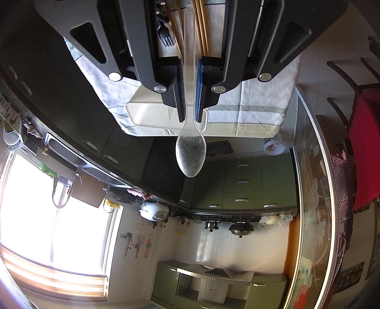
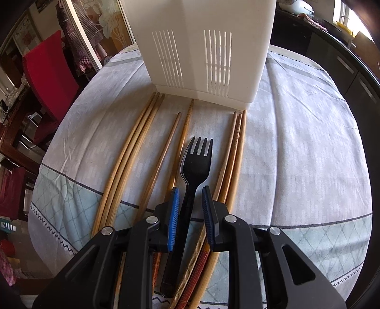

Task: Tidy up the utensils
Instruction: 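Lift the spoon with the left gripper while the right gripper grasps the black fork, then lower the spoon into the white caddy and open the left gripper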

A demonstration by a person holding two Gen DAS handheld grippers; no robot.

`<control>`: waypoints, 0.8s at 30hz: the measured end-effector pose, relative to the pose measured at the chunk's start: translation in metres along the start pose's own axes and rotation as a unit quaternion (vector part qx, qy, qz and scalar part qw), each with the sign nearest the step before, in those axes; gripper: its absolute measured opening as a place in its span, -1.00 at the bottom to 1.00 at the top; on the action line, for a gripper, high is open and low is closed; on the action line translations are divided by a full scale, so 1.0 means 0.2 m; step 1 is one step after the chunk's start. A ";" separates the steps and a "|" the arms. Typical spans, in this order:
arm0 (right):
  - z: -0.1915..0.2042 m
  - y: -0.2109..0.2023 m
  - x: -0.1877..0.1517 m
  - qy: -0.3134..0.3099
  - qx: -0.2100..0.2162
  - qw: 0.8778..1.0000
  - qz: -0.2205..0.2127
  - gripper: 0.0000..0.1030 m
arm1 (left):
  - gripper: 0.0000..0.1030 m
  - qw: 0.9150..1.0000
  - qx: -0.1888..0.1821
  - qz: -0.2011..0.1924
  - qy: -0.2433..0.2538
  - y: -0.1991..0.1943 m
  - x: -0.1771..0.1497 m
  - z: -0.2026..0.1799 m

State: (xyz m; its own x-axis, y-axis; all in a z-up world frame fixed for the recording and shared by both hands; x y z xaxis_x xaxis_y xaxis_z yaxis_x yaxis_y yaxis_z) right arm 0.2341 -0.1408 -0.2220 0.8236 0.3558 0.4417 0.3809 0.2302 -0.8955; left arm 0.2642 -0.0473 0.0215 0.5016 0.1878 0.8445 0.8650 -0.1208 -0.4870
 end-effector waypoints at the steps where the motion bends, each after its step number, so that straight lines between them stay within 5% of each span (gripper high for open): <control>1: 0.00 0.00 0.00 -0.003 -0.005 1.000 -0.003 -0.65 | -0.84 1.000 0.000 -0.008 0.000 0.01 0.03 -0.01; 14: -0.02 -0.01 -0.03 -0.021 -0.013 0.999 -0.045 -0.78 | -0.84 0.990 -0.048 -0.132 -0.012 0.22 0.39 -0.11; 19: -0.01 -0.02 -0.06 -0.023 -0.015 0.998 -0.055 -0.78 | -0.84 0.987 -0.039 -0.154 -0.011 0.37 0.38 -0.10; 24: -0.01 -0.03 -0.07 -0.017 -0.005 0.998 -0.058 -0.79 | -0.84 0.990 -0.030 -0.136 -0.010 0.53 0.28 -0.08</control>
Point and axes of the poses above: each gripper's, at about its wrist camera, not at the fingertips, and y roughly the way its jaws point, z to its left, x to its top, the point moved 7 cm from there along y, roughly the way its jaws point, and after that the axes turned 5 degrees about -y, right-handed, at the moved point
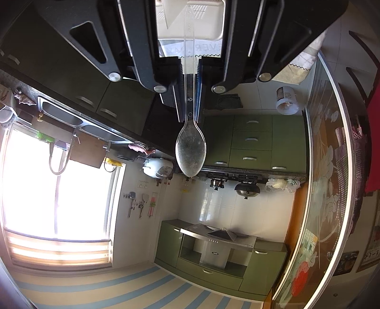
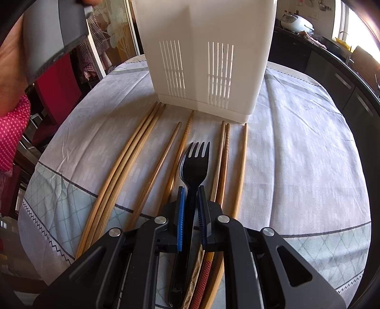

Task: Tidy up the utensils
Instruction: 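Lower the spoon into the white caddy and open the left gripper, then carry the black fork over the caddy and release it inside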

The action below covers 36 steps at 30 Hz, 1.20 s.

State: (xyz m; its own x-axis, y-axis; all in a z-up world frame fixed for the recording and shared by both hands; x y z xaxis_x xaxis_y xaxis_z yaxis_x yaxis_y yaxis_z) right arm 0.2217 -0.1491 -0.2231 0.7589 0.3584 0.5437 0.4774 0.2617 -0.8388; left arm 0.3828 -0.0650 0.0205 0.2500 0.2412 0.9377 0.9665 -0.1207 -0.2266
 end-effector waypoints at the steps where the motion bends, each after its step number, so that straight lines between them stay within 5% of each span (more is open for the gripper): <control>1: -0.01 0.00 0.00 0.003 0.006 1.000 0.000 -0.79 | -0.84 1.000 0.002 0.002 0.000 0.01 -0.02 0.01; 10: -0.05 -0.12 0.03 0.023 0.015 0.999 -0.033 -0.83 | -0.83 0.999 0.013 0.025 0.031 0.03 -0.16 0.02; 19: -0.09 -0.22 0.04 0.052 0.056 0.996 -0.052 -0.83 | -0.62 0.999 0.012 0.030 0.041 -0.03 -0.21 0.02; 28: -0.12 -0.47 0.11 0.067 0.098 0.987 -0.112 -0.83 | -0.47 0.998 0.022 -0.026 -0.050 -0.39 -0.07 0.21; 36: -0.12 -0.93 0.39 0.046 0.088 0.965 -0.244 -0.83 | -0.42 0.984 0.065 -0.048 -0.160 -0.60 -0.25 0.58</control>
Point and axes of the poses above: each gripper's, at about its wrist camera, not at the fingertips, and y roughly the way its jaws point, z to its left, x to its top, the point moved 7 cm from there along y, roughly the way its jaws point, and after that the axes turned 5 degrees about -y, right-handed, at the moved point
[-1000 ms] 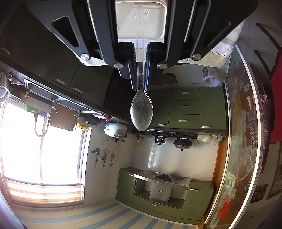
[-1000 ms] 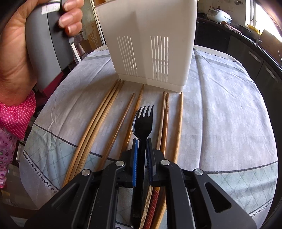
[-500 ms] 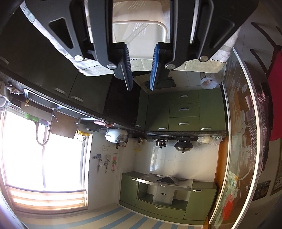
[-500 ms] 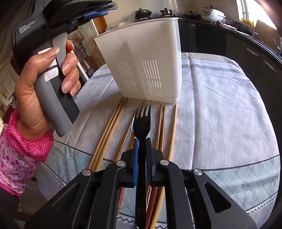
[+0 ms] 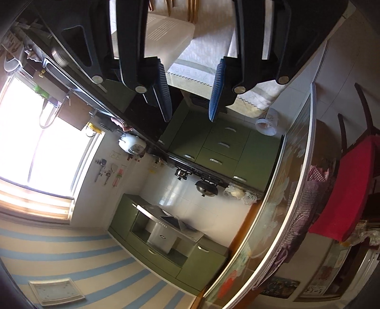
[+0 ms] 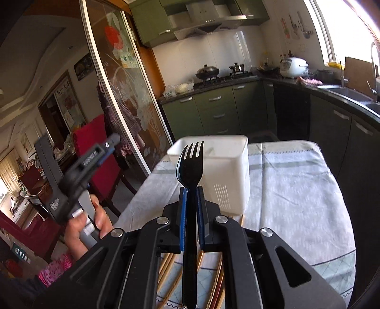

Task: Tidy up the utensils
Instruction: 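Carry the black fork over the caddy and release it inside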

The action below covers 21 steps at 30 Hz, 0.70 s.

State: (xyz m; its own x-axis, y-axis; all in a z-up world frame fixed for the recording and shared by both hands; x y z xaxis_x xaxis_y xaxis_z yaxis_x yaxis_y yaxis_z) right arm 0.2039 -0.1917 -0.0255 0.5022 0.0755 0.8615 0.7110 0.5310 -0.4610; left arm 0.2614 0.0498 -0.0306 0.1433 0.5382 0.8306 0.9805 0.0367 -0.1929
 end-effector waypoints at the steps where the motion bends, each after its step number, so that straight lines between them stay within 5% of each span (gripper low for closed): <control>1: 0.01 -0.03 0.08 -0.008 -0.006 1.000 -0.024 -0.83 | -0.42 1.000 0.007 0.004 -0.007 0.01 -0.02 0.05; 5: 0.03 -0.09 0.39 -0.039 -0.040 0.991 -0.119 -0.83 | -0.42 0.999 0.030 0.033 -0.023 0.11 -0.11 0.18; 9: -0.01 0.04 0.61 -0.053 -0.067 0.983 -0.160 -0.83 | -0.42 0.998 0.041 0.051 -0.018 0.17 -0.16 0.23; 14: -0.12 0.38 0.72 -0.064 -0.098 0.980 -0.160 -0.83 | -0.42 0.997 0.049 0.056 -0.009 0.19 -0.17 0.25; 21: -0.27 0.70 0.64 -0.074 -0.118 0.978 -0.153 -0.83 | -0.42 0.996 0.051 0.075 -0.026 0.23 -0.18 0.27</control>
Point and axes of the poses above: each gripper's, at about its wrist camera, not at the fingertips, and y roughly the way its jaws point, z to its left, x to its top, the point moved 7 cm from there along y, roughly the way its jaws point, and after that the axes turned 5 degrees about -y, right-handed, at the moved point
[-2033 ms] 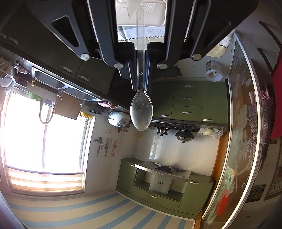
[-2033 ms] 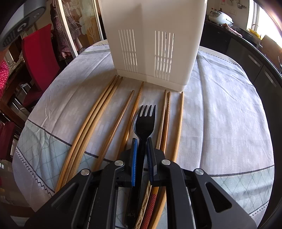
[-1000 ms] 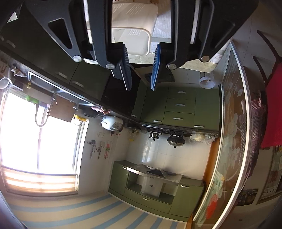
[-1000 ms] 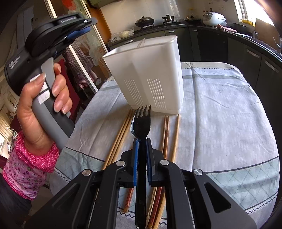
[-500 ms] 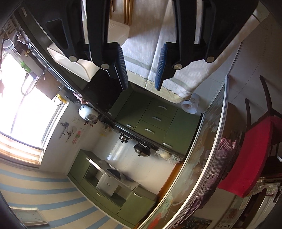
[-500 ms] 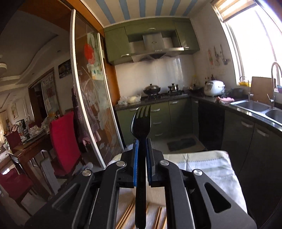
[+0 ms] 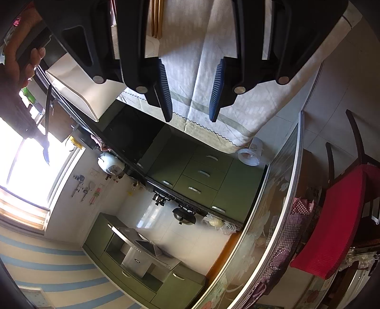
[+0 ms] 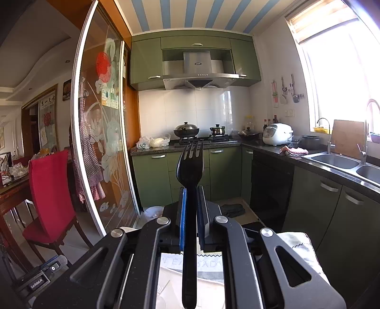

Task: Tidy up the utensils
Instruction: 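Carry the black fork over the caddy and release it inside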

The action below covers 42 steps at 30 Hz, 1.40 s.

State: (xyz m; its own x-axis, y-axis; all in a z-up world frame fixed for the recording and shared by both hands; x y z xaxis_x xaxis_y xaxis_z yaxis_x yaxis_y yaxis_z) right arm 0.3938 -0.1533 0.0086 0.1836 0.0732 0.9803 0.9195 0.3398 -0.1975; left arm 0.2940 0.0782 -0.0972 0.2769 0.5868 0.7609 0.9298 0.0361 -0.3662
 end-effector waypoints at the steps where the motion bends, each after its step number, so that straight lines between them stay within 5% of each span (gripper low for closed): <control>1: -0.01 0.01 -0.02 0.000 -0.002 1.000 -0.001 -0.83 | -0.42 1.000 -0.001 0.001 0.001 0.00 0.00 -0.01; 34: 0.02 -0.25 -0.34 -0.012 -0.008 0.999 -0.042 -0.81 | -0.42 0.999 -0.009 0.017 0.044 0.03 -0.05 -0.09; 37: 0.00 -0.38 -0.32 -0.002 0.004 0.999 -0.046 -0.42 | -0.41 0.998 -0.009 0.027 0.052 0.04 -0.06 -0.10; 39: 0.01 -0.48 -0.32 0.002 0.018 0.999 -0.041 -0.15 | -0.22 0.997 -0.011 0.045 0.058 0.06 -0.09 -0.11; 42: 0.03 -0.62 -0.35 -0.019 0.031 0.999 -0.009 0.08 | -0.12 0.991 0.016 0.110 0.080 0.12 -0.16 -0.13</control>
State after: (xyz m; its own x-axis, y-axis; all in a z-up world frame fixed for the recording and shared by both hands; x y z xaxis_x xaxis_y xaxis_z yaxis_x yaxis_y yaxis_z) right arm 0.2641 -0.1959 -0.0361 0.1533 0.1011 0.9830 0.8990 0.3987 -0.1812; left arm 0.3132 0.0390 -0.1171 0.5100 0.4473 0.7348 0.8347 -0.0510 -0.5483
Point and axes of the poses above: each gripper's, at about its wrist camera, not at the fingertips, and y roughly the way its jaws point, z to its left, x to its top, the point moved 7 cm from there along y, roughly the way its jaws point, and after that the axes turned 5 degrees about -y, right-handed, at the moved point
